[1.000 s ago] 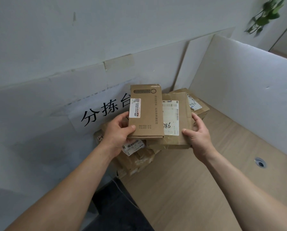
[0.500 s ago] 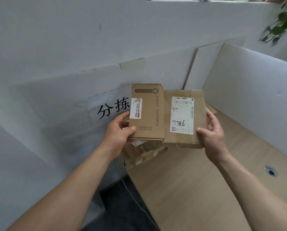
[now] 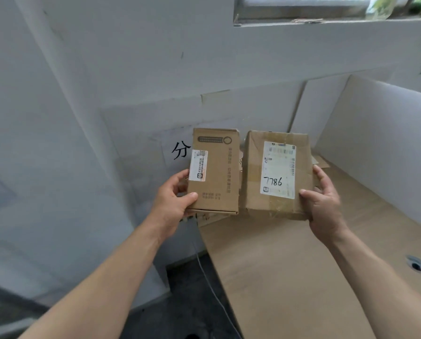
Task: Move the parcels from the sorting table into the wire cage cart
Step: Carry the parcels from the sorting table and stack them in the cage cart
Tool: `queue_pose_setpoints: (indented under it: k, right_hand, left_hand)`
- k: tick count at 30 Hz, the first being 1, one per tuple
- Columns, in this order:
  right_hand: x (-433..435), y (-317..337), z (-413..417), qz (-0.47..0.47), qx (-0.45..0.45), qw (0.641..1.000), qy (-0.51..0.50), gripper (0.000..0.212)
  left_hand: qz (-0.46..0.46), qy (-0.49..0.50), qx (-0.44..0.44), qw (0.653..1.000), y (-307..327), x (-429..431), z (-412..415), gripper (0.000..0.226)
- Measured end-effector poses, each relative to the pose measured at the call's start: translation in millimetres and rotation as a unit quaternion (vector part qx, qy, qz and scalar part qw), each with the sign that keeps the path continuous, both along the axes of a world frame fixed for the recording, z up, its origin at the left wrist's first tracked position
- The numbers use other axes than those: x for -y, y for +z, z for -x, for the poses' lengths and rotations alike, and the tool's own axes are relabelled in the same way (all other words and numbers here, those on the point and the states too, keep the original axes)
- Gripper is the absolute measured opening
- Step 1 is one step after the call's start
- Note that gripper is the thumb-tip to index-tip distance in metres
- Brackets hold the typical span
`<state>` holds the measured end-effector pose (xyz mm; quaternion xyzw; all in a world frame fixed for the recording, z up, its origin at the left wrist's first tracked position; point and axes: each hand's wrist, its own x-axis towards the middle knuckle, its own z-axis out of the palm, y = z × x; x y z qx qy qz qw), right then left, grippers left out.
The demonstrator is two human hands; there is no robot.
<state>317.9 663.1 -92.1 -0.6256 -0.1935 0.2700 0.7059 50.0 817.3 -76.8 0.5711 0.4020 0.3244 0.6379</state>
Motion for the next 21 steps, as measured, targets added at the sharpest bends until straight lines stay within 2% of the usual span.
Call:
queue_pose_setpoints:
  k: [13, 21]
  right_hand:
    - [16.2, 8.5, 59.7, -0.008, 0.006, 0.982, 0.188, 0.082]
    - [11.1, 16.4, 127.4, 0.014, 0.006, 0.968, 0.25, 0.076]
  left_hand:
    - [-0.011, 0.083, -0.017, 0.996, 2.3, 60.4, 90.6, 0.051]
    - [0.005, 0.128, 0.008, 0.992, 5.1, 90.2, 171.3, 0.052]
